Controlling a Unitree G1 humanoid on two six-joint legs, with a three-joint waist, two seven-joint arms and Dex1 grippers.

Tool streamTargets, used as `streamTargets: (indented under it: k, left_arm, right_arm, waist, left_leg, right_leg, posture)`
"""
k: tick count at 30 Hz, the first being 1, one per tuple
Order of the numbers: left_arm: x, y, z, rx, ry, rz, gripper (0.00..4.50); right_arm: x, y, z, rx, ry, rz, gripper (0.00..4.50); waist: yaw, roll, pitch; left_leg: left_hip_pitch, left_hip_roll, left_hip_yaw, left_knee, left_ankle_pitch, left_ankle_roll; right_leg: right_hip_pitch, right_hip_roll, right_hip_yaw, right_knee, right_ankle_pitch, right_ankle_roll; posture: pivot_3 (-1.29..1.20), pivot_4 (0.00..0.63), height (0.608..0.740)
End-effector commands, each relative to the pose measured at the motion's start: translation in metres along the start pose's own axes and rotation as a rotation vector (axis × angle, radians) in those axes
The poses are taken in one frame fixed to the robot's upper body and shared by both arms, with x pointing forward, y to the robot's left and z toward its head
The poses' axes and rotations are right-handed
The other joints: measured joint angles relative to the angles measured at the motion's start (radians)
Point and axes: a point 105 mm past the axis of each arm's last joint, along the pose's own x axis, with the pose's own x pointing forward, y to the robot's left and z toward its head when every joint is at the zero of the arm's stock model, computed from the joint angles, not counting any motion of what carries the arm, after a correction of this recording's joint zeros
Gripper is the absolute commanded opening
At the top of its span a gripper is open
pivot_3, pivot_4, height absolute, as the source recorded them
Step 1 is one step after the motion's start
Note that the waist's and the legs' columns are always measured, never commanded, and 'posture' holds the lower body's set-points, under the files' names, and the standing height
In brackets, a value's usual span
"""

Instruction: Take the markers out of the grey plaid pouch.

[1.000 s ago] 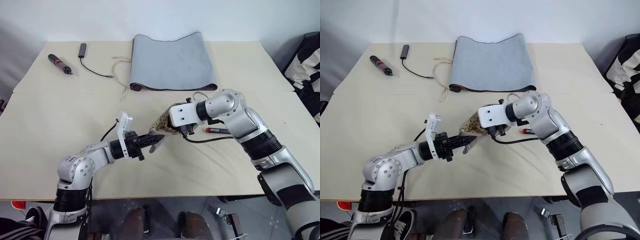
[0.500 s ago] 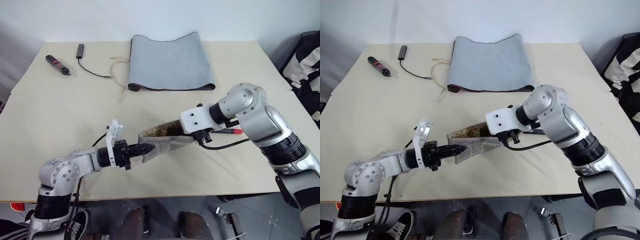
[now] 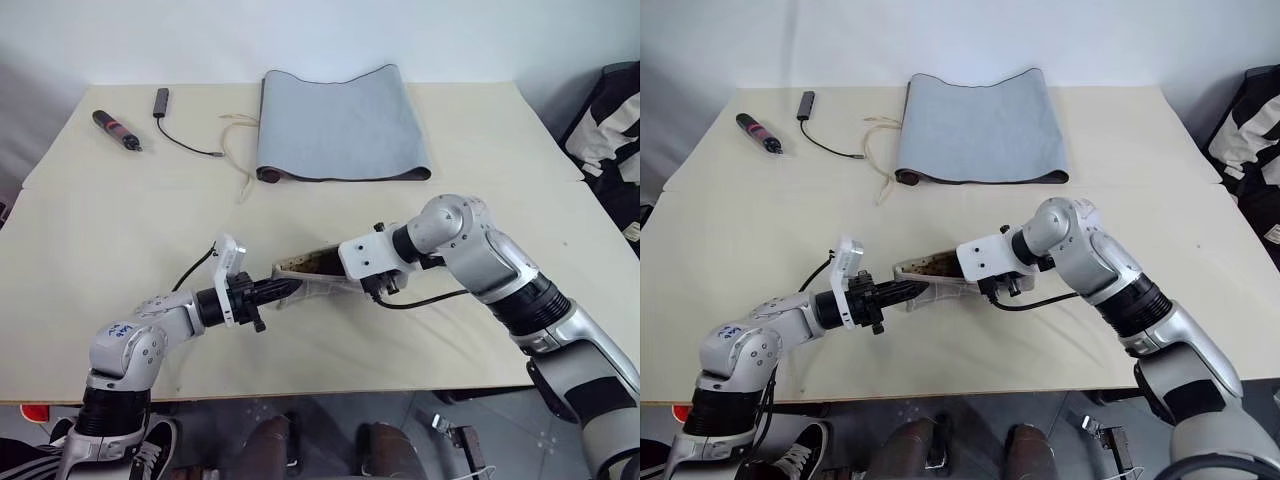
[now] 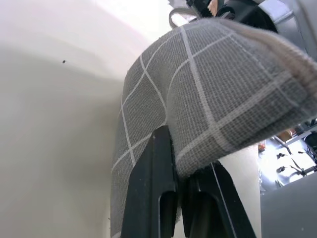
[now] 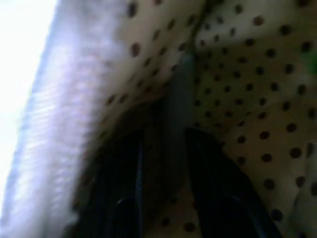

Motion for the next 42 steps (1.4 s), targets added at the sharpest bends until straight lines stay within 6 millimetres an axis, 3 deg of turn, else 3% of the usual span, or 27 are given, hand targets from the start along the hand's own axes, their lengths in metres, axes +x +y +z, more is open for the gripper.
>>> streamTargets:
  k: [1,3,10,15,25,32,38,42]
  left_arm:
    - [-0.001,-0.001,0.006,0.015,-0.032,-0.006,0.00]
    - [0.001,-0.002,0.007,-0.005,-0.049,-0.012,0.00]
    - [0.006,-0.007,0.007,-0.030,-0.058,-0.035,0.00]
    - [0.005,-0.008,0.007,-0.033,-0.057,-0.037,0.00]
    - [0.008,-0.009,0.008,-0.033,-0.061,-0.042,0.00]
    - [0.008,-0.011,0.007,-0.036,-0.063,-0.043,0.00]
    - [0.009,-0.013,0.006,-0.037,-0.058,-0.045,0.00]
    - [0.010,-0.014,0.007,-0.036,-0.057,-0.050,0.00]
  right_arm:
    - [-0.007,-0.012,0.008,-0.027,-0.013,-0.050,1.32]
    - [-0.009,-0.015,0.014,-0.033,-0.024,-0.062,1.32]
    - [0.018,-0.012,-0.006,0.000,0.042,-0.064,1.32]
    - [0.018,-0.014,-0.007,-0.005,0.058,-0.070,1.32]
    - [0.002,-0.006,0.013,0.010,-0.013,0.000,1.32]
    - [0.020,-0.001,-0.003,-0.007,0.040,0.007,1.32]
    - [0.025,-0.012,-0.010,-0.044,0.075,-0.046,1.32]
    - [0.027,-0.002,-0.013,-0.022,0.080,0.014,1.32]
  waist:
    - [0.000,0.000,0.000]
    - [0.000,0.000,0.000]
    - [0.001,0.000,0.000]
    - [0.000,0.000,0.000]
    - [0.001,0.000,0.000]
    - [0.000,0.000,0.000]
    - [-0.003,-0.001,0.000]
    - [-0.003,-0.001,-0.001]
  left_leg:
    - [0.000,0.000,0.000,0.000,0.000,0.000]
    - [0.000,0.000,0.000,0.000,0.000,0.000]
    - [0.000,0.000,0.000,0.000,0.000,0.000]
    - [0.000,0.000,0.000,0.000,0.000,0.000]
    - [0.000,0.000,0.000,0.000,0.000,0.000]
    - [0.000,0.000,0.000,0.000,0.000,0.000]
    - [0.001,0.000,0.000,0.000,0.000,0.000]
    - [0.002,0.000,0.000,0.000,0.000,-0.001]
  right_leg:
    - [0.000,0.000,0.000,0.000,0.000,0.000]
    - [0.000,0.000,0.000,0.001,0.000,0.000]
    - [0.001,0.000,0.000,0.001,0.000,0.000]
    - [0.001,0.000,0.000,0.002,0.000,0.000]
    - [0.000,0.000,0.000,0.002,0.000,0.000]
    - [0.000,0.000,0.000,0.001,0.000,0.000]
    - [0.001,0.000,0.001,0.001,0.000,0.000]
    - [0.001,0.001,0.002,0.001,0.000,0.000]
  posture:
    - [0.00,0.150,0.740]
    - [0.00,0.150,0.740]
    - [0.00,0.150,0.740]
    - [0.00,0.150,0.740]
    - [0.00,0.150,0.740]
    - [0.00,0.150,0.740]
    - [0.00,0.150,0.740]
    - [0.00,0.150,0.740]
